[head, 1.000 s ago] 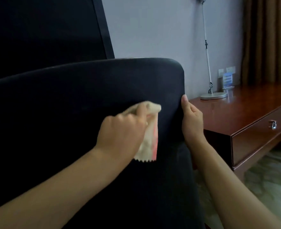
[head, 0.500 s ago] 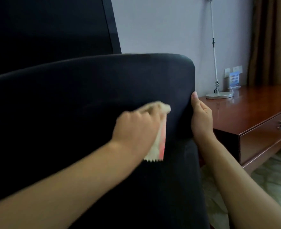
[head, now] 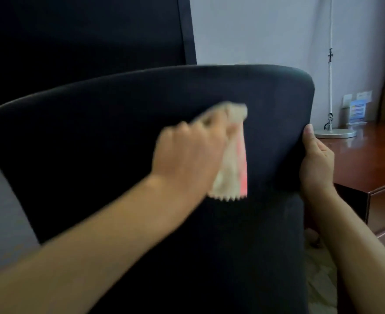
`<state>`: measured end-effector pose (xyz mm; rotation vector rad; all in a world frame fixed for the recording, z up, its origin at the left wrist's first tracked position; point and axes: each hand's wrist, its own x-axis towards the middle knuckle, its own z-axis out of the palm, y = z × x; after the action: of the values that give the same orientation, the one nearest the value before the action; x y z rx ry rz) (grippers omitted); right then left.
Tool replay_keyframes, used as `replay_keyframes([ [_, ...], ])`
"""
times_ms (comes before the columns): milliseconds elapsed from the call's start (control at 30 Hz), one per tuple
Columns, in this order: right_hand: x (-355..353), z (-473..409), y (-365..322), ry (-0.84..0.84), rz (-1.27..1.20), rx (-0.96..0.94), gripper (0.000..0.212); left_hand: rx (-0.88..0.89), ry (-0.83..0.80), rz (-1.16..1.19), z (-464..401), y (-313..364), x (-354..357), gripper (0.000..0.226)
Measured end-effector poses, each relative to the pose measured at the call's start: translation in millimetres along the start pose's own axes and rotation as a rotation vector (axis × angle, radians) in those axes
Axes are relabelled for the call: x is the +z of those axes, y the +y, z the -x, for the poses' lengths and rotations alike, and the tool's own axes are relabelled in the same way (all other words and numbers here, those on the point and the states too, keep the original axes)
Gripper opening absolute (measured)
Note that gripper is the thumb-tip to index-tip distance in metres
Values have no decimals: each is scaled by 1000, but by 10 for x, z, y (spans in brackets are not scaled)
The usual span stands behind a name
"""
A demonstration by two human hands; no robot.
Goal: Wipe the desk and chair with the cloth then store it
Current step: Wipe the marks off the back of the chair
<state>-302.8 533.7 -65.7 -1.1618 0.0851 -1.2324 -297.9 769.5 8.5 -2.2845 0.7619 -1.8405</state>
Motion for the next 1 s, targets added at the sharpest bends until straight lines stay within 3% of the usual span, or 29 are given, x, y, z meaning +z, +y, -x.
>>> replay_keyframes([
  [33, -1, -3, 7, 0, 7, 0, 39, 55, -60, 38, 290, 42, 112, 51],
  [100, 2, -6, 18, 3, 15, -10, 39, 116, -122, 156, 647, 6, 247, 23],
  [167, 4, 2, 24, 30, 3, -24, 38, 131, -156, 201, 673, -139, 225, 20],
  [267, 40, 15, 11, 55, 36, -62, 41, -39, -61, 59, 399, -465, 46, 17],
  [333, 94, 52, 18, 86, 61, -78, 43, -96, 94, 81, 278, -716, 24, 17],
  [400, 122, 62, 17, 102, 69, -107, 44, -195, 82, 150, 299, -752, 30, 17],
  [467, 137, 70, -5, 115, 58, -112, 41, -212, -35, 164, 477, -507, 96, 16],
  [600, 103, 33, -11, 107, 62, -94, 38, -74, -219, 269, 887, -12, 277, 19],
  [667, 99, 22, -1, 115, 52, -76, 40, -63, -197, 284, 785, -27, 279, 22],
  [767, 88, 40, 1, 105, 41, -61, 39, -6, -14, 201, 322, -61, 110, 23],
  [867, 40, 70, -56, 66, 43, -27, 42, -33, 76, 169, -114, 296, 96, 24],
  [933, -7, 54, -51, 43, 19, 2, 37, -67, -11, 154, -168, 641, 85, 33],
  [1000, -13, 29, -54, 9, -21, 41, 36, 38, -135, 290, 50, 1071, 305, 35],
])
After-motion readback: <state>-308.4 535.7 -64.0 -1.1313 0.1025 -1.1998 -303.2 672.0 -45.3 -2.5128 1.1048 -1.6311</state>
